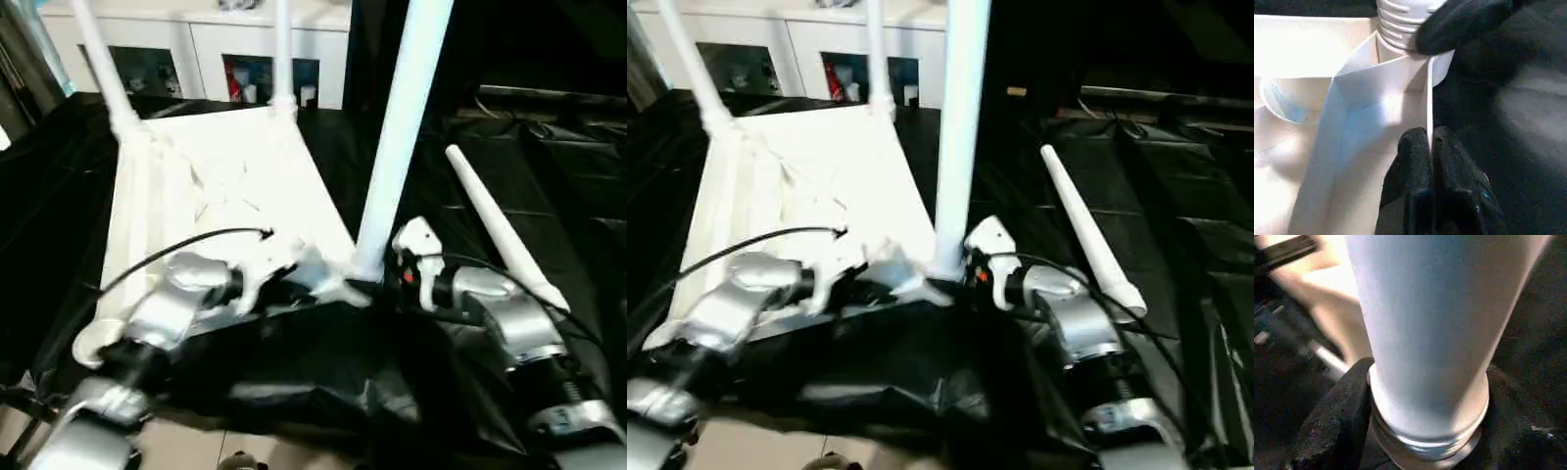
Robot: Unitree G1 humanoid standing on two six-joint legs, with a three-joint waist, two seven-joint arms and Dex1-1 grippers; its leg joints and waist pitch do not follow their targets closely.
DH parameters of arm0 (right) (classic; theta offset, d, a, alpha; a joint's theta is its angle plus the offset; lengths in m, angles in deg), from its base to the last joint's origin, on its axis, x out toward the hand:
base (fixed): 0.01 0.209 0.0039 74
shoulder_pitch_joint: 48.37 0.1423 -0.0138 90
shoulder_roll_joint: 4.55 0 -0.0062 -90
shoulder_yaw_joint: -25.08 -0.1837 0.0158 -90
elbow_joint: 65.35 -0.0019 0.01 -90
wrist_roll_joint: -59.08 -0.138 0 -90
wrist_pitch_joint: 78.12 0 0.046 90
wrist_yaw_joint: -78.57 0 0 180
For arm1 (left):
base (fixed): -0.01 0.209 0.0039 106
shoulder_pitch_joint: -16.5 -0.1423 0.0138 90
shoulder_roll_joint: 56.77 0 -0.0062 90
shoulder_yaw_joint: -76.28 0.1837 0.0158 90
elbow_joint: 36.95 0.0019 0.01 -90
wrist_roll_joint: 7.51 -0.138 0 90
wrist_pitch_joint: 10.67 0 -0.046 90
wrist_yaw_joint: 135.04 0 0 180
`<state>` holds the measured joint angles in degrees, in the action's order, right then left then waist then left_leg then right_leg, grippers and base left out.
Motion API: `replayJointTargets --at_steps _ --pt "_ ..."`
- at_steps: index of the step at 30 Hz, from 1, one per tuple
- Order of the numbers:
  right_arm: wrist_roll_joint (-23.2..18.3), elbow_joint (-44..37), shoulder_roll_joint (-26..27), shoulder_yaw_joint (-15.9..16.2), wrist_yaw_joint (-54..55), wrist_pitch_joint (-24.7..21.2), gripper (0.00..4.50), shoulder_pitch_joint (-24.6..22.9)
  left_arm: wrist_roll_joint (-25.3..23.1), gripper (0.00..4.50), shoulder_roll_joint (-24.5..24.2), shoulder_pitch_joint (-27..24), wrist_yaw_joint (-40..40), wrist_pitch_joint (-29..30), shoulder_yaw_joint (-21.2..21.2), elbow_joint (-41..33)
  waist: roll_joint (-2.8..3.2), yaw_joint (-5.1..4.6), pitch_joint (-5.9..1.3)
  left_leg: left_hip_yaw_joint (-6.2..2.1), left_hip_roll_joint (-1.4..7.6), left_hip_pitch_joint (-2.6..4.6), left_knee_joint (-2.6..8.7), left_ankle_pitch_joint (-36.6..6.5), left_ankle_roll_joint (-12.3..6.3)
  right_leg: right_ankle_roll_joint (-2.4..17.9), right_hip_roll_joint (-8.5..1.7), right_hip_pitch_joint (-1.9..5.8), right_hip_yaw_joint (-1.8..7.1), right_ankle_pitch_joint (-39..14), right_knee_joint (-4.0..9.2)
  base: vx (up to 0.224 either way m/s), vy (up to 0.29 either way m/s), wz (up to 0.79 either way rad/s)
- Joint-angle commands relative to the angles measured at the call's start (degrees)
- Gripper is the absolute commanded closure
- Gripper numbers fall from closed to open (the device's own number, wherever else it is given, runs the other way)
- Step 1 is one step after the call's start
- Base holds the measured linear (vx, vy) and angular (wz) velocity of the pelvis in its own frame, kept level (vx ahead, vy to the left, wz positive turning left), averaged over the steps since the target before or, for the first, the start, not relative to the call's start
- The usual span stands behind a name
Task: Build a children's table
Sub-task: Rotate leg to tighten
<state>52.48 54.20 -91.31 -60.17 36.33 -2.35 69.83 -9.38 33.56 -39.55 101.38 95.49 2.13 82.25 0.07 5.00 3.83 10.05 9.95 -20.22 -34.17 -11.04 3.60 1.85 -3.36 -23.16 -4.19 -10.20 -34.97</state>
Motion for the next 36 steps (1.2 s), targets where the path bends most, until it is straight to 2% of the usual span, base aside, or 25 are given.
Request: replayJointTargets --at_steps 1,5,6,9,11,12,13,14,18,19,22,25,28,30,31,36 --pt "-0.3 4.0 3.9 -0.6 7.4 -1.3 1.70 0.6 1.2 4.50 3.7 3.2 -7.7 1.5 -3.0 2.2 -0.49 -0.21 -3.76 -1.04 2.87 0.33 4.01 -10.9 -1.68 8.6 -5.42 2.95 3.18 -22.9 5.65 0.000 0.000 0.00" --pt "0.4 8.0 8.6 -2.6 17.8 -1.2 1.71 2.4 0.7 4.50 7.7 6.6 -14.9 3.5 -4.5 6.0 -0.36 -0.24 -3.96 -1.12 2.81 0.53 4.01 -10.6 -1.30 8.3 -5.42 2.78 3.23 -22.3 5.67 0.000 0.000 0.00" --pt "0.5 8.2 8.9 -2.7 18.4 -1.2 1.71 2.5 0.7 4.50 7.9 6.7 -15.3 3.6 -4.5 6.2 -0.45 -0.22 -4.03 -1.15 2.78 0.30 4.03 -9.9 -1.43 8.3 -5.41 3.06 3.22 -21.3 5.54 0.000 0.000 0.00" --pt "1.3 11.3 12.4 -3.1 24.2 0.8 1.71 4.8 0.7 4.50 10.8 8.6 -18.3 3.2 -4.7 8.1 -0.30 -0.23 -4.32 -1.05 2.86 0.15 3.94 -7.9 -2.03 10.0 -5.32 3.08 3.30 -14.9 4.81 0.000 0.000 0.00" --pt "1.5 11.9 13.1 -3.2 24.8 1.4 1.71 5.3 0.6 4.50 11.3 8.9 -18.7 3.0 -4.7 8.5 -0.34 -0.15 -4.29 -0.99 2.80 0.10 3.88 -8.1 -2.17 10.4 -5.42 3.26 3.31 -14.3 4.83 0.000 0.000 0.00" --pt "1.7 11.5 13.6 -2.2 22.9 2.0 1.37 5.4 0.5 4.50 11.6 8.6 -17.6 2.0 -4.0 8.0 -0.02 -0.09 -4.24 -1.04 2.82 0.05 3.91 -8.2 -2.25 10.5 -5.46 3.28 3.32 -14.0 4.79 0.000 0.000 0.00" --pt "1.8 11.3 14.0 -2.0 22.0 2.4 1.37 5.5 0.6 4.50 11.7 8.2 -16.2 1.1 -3.4 7.5 -0.25 -0.17 -4.29 -0.98 2.80 -0.02 3.87 -8.1 -2.67 10.4 -5.40 3.38 3.31 -13.5 4.80 0.000 0.000 0.00" --pt "1.9 11.0 14.1 -1.9 21.4 2.6 1.16 5.5 0.7 4.50 11.6 7.7 -14.9 0.7 -2.9 6.9 -0.28 -0.09 -4.29 -1.02 2.84 0.00 3.92 -7.9 -3.06 10.4 -5.44 3.37 3.30 -13.4 4.80 0.000 0.000 0.00" --pt "2.0 9.3 12.0 -1.3 18.4 2.9 0.92 5.0 1.0 4.50 9.9 5.7 -10.9 -1.5 -1.4 4.7 -0.40 -0.10 -4.16 -1.11 2.99 -0.07 4.04 -8.6 -3.35 10.0 -5.58 3.45 3.28 -15.1 4.90 0.000 0.000 0.00" --pt "2.0 8.6 10.9 -1.2 17.3 3.0 0.67 4.8 1.2 4.50 9.1 5.2 -10.0 -1.9 -1.2 4.3 -0.40 -0.27 -4.13 -1.08 2.95 -0.11 4.06 -8.8 -3.36 9.9 -5.52 3.44 3.28 -15.5 4.94 0.000 0.000 0.00" --pt "1.3 7.0 8.0 -1.4 14.1 2.5 0.54 4.4 1.5 4.50 7.4 4.2 -7.9 -2.8 -0.9 3.6 -0.39 -0.34 -4.08 -1.05 2.93 -0.05 4.02 -9.2 -3.54 9.7 -5.48 3.40 3.28 -16.7 5.08 0.000 0.000 0.00" --pt "0.8 4.3 4.4 -1.2 9.2 1.5 0.14 3.6 1.8 4.50 5.5 3.0 -4.4 -3.9 -0.8 2.6 -0.29 -0.10 -4.15 -1.02 3.09 0.00 3.99 -8.4 -3.91 10.2 -5.42 3.33 3.36 -14.8 4.83 0.000 0.000 0.00" --pt "0.7 1.9 1.6 -0.5 4.8 0.7 0.05 2.7 2.3 4.50 3.9 2.0 -0.8 -5.4 -0.4 1.5 -0.38 -0.05 -4.16 -0.99 3.10 -0.04 3.96 -8.3 -4.07 10.5 -5.43 3.36 3.40 -14.1 4.74 0.000 0.000 0.00" --pt "0.6 0.4 -0.4 0.3 1.4 0.5 0.05 2.1 2.9 4.50 2.7 1.1 1.9 -5.8 0.0 0.2 -0.08 0.09 -4.11 -1.06 3.19 0.09 3.98 -9.0 -4.02 10.5 -5.45 3.33 3.34 -14.9 4.86 0.000 0.000 0.00" --pt "0.5 -0.5 -1.7 0.8 -0.9 0.4 0.05 1.7 3.4 4.50 2.0 0.6 3.7 -6.1 0.3 -0.7 -0.20 0.19 -4.14 -0.99 3.26 0.09 3.97 -8.8 -4.09 10.5 -5.40 3.30 3.41 -14.5 4.73 0.000 0.000 0.00" --pt "-0.7 -3.7 -6.4 3.0 -10.3 0.7 0.05 0.5 4.2 4.50 -1.6 -1.6 10.5 -6.5 2.2 -4.4 -0.03 0.61 -4.10 -1.00 3.39 -0.02 3.94 -9.0 -4.21 10.8 -5.49 3.39 3.36 -14.4 4.64 0.000 0.000 0.00"
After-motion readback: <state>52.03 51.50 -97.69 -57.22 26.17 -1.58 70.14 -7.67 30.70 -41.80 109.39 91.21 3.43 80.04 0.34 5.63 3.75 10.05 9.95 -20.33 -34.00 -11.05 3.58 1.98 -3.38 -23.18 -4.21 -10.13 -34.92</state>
